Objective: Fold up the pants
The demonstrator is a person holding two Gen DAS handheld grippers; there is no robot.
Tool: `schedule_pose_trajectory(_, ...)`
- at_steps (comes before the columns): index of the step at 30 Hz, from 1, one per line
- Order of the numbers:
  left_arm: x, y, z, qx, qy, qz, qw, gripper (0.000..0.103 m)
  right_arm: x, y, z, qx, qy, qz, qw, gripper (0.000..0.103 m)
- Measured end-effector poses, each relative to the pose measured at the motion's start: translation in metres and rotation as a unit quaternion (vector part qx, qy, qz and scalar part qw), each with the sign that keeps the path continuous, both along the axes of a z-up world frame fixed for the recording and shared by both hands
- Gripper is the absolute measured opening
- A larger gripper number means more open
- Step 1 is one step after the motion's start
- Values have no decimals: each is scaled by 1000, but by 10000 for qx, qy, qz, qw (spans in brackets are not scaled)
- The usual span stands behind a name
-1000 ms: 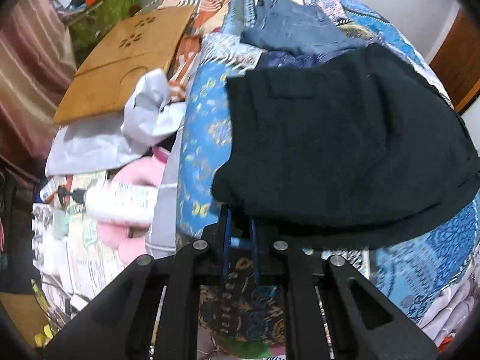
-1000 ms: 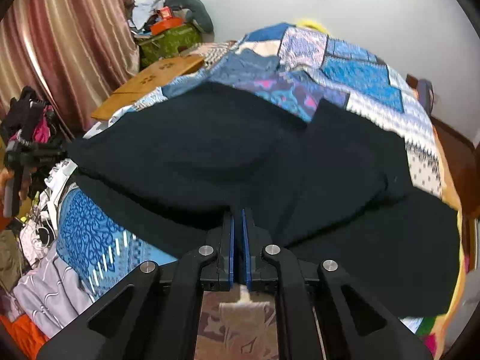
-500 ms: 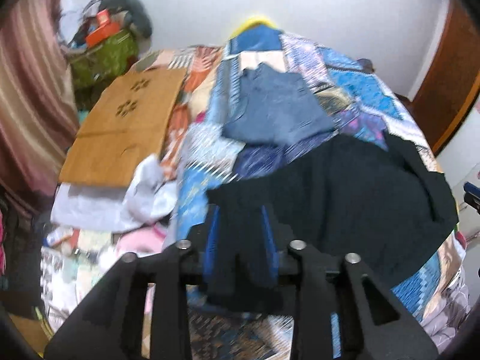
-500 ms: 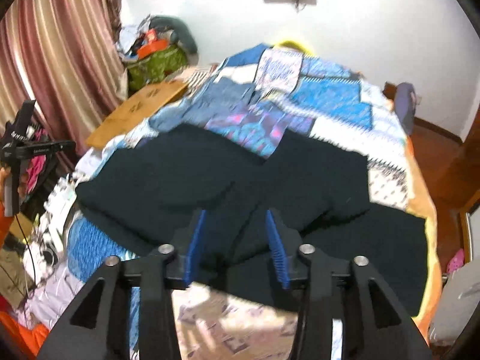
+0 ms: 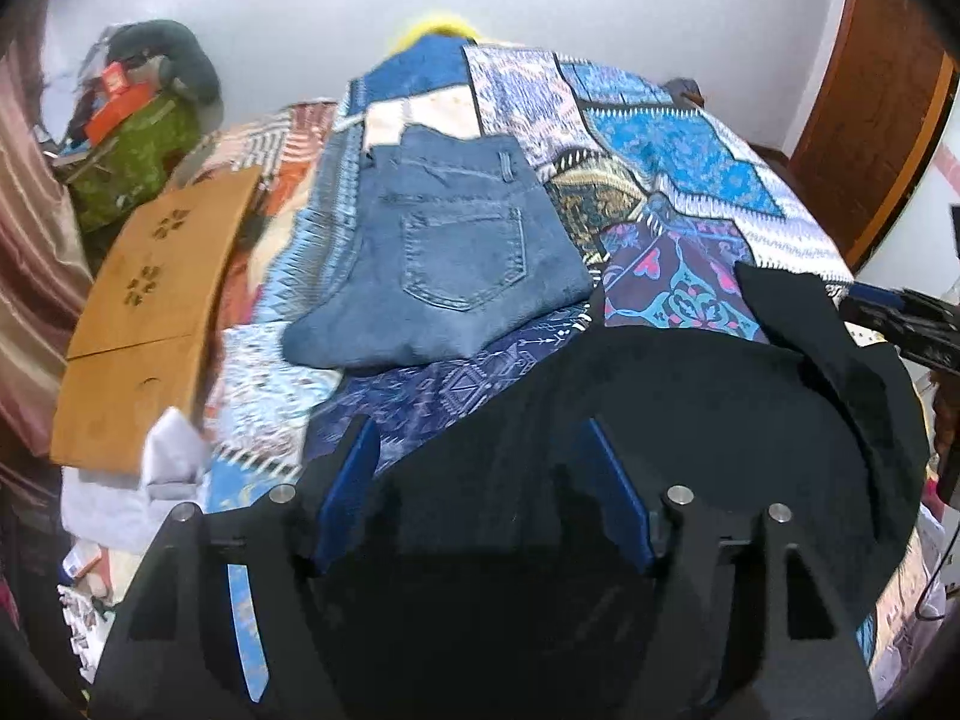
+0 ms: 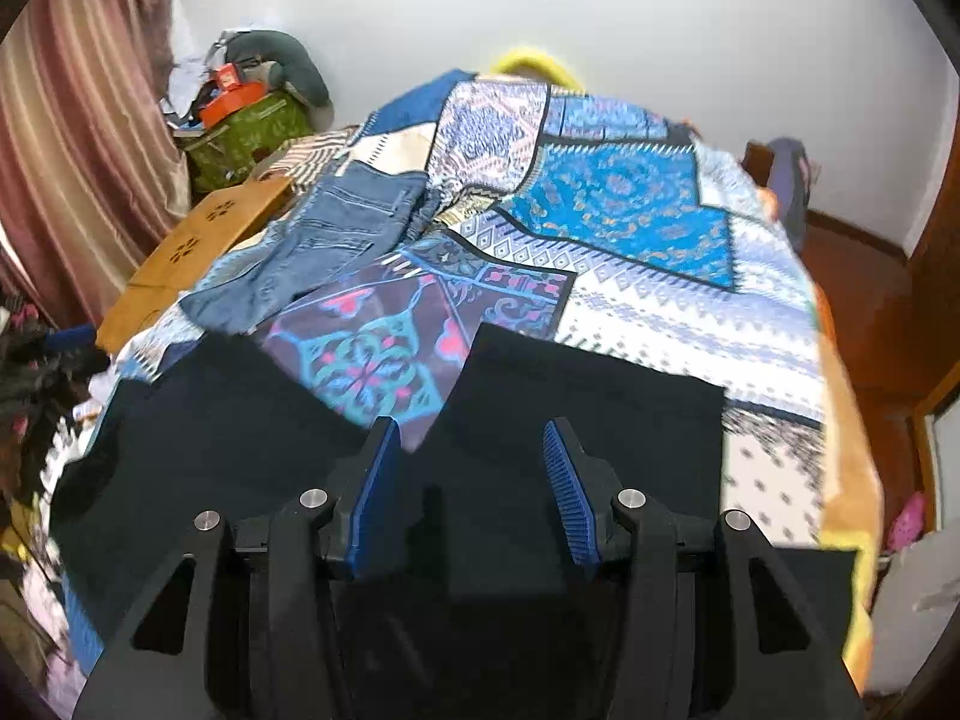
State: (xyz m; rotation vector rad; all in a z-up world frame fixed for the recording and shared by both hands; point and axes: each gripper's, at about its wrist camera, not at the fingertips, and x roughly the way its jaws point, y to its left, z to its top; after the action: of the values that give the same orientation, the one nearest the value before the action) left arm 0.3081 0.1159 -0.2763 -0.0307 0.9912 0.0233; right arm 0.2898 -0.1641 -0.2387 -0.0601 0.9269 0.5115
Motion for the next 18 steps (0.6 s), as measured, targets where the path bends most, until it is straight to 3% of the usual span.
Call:
schedule_pose_trajectory(8, 26, -3, -36, 187, 282, -23, 9994, 70, 58, 33, -64, -223, 1001, 319, 9942, 48)
schedule_pose_trajectory(11, 27, -2, -40, 111, 317, -26, 9994, 70, 59, 35, -71, -190, 871, 464, 9949, 47)
schedule_pose_trajectory(14, 25, -6, -41, 207, 309, -38, 9993, 70, 60, 26, -71, -79, 870, 403, 9954, 25)
schedule_pose_trajectory(15, 25, -9, -40, 303, 300, -55, 9991, 70, 60, 22, -72, -61, 872, 383, 9954, 13)
schedule_pose_trajectory(18, 19, -17, -34, 362, 309, -113, 9988, 70, 63, 9, -71, 91, 975, 263, 9948, 7)
